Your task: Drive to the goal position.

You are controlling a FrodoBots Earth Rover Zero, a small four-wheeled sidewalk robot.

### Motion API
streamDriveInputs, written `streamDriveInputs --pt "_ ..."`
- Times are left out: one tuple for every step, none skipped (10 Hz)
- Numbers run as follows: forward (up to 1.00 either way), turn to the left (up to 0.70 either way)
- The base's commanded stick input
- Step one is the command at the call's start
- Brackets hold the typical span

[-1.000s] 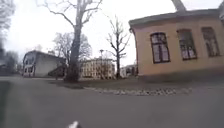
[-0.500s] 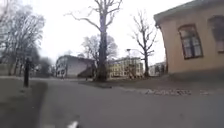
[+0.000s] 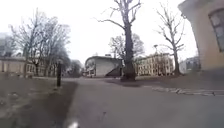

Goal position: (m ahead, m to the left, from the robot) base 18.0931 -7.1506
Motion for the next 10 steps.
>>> streamDriveInputs --pt "0.85 0.15" --pt "1.00 0.00" --pt "1.00 0.00" --pt "1.00 0.00" --pt "1.00 0.00" --pt "1.00 0.00" --pt "1.00 0.00" --pt "1.00 0.00" --pt "1.00 0.00" --pt "1.00 -0.07"
